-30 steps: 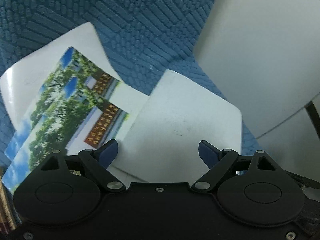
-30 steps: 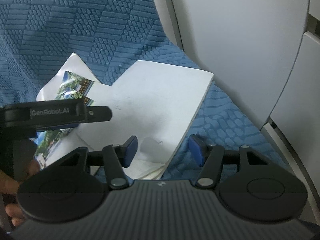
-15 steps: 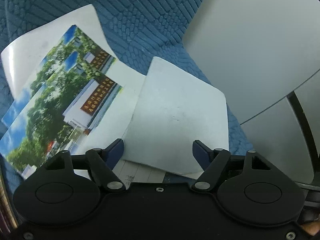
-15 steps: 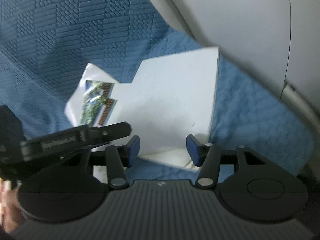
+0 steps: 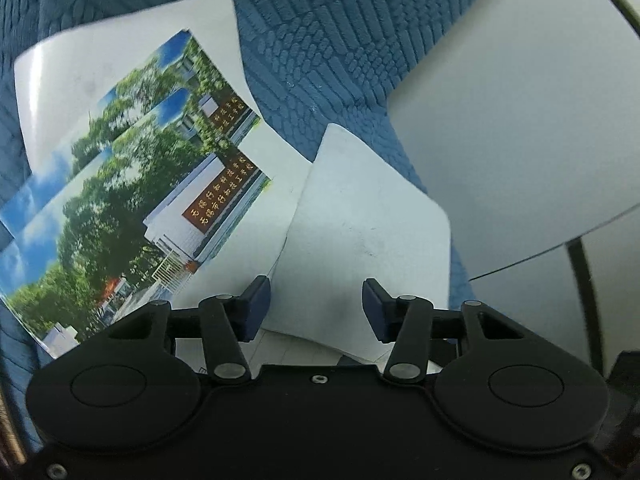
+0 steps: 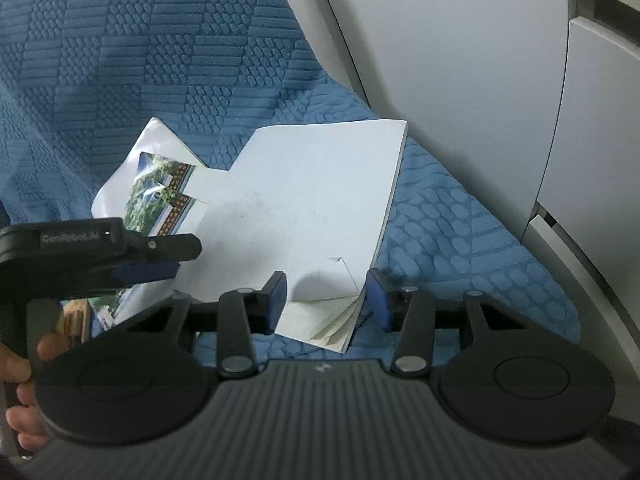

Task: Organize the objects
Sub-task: 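Close the left gripper on the white card while the right gripper grips its edge, then lift the white card with both grippers and carry it toward the book stack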

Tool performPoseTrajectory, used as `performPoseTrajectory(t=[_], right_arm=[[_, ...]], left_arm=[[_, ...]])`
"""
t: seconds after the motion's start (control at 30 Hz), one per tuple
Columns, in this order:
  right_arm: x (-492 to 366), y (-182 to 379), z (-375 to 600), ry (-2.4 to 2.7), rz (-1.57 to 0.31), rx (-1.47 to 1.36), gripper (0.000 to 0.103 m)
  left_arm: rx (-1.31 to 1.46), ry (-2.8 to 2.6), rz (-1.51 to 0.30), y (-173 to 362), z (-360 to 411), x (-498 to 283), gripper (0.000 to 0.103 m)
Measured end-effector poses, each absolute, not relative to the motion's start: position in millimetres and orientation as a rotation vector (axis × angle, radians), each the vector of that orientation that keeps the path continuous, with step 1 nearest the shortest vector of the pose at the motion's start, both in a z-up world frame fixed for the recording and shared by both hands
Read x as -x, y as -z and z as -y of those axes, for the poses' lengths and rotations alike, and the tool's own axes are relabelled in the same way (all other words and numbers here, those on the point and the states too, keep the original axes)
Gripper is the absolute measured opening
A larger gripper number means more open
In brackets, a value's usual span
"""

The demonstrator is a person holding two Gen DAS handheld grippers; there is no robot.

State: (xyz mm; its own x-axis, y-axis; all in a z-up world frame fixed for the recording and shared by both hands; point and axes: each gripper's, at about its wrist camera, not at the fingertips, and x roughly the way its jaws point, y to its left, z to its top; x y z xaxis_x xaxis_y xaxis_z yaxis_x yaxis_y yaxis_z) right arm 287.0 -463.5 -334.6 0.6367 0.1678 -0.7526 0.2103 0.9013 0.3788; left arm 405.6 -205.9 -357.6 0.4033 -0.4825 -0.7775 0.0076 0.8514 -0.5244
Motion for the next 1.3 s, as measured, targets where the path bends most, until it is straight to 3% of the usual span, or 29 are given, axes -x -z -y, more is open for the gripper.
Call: performPoseTrajectory(t=[0.23,0.43,0.57,0.7,0.93,1.03,1.3], right_arm=[[-283,338,473,0.002,-0.873,-0.539,0.047],[-283,337,474,-0.009,-0.862,-0.564,0.047],[-284,337,473,-0.008,-0.857,-0.557,0.047],[-283,337,476,-0.009,-0.859,-0.591,0.048],[-268,340,493,0.069,-0.843,-0.908,0.049],[-261,344,487,0.062,-0.826,-1.102,0.06],[-268,372,454,0.072,-0.8,-1.525,0.06]], left_arm=[[0.651,0.36,-1.186,366,196,-416,0.048],[0.616,0.34,-1.203,363,203,-417,0.047],[0.55,0.304,-1.204,358,210,-415,0.033],[0.466,0.276,-1.194,353,221,-412,0.029],[0.48,0.262,-1.193,353,222,-413,0.025],[0.522,0.263,-1.197,355,215,-413,0.025],[0.666,0.248,-1.211,362,198,-413,0.023]])
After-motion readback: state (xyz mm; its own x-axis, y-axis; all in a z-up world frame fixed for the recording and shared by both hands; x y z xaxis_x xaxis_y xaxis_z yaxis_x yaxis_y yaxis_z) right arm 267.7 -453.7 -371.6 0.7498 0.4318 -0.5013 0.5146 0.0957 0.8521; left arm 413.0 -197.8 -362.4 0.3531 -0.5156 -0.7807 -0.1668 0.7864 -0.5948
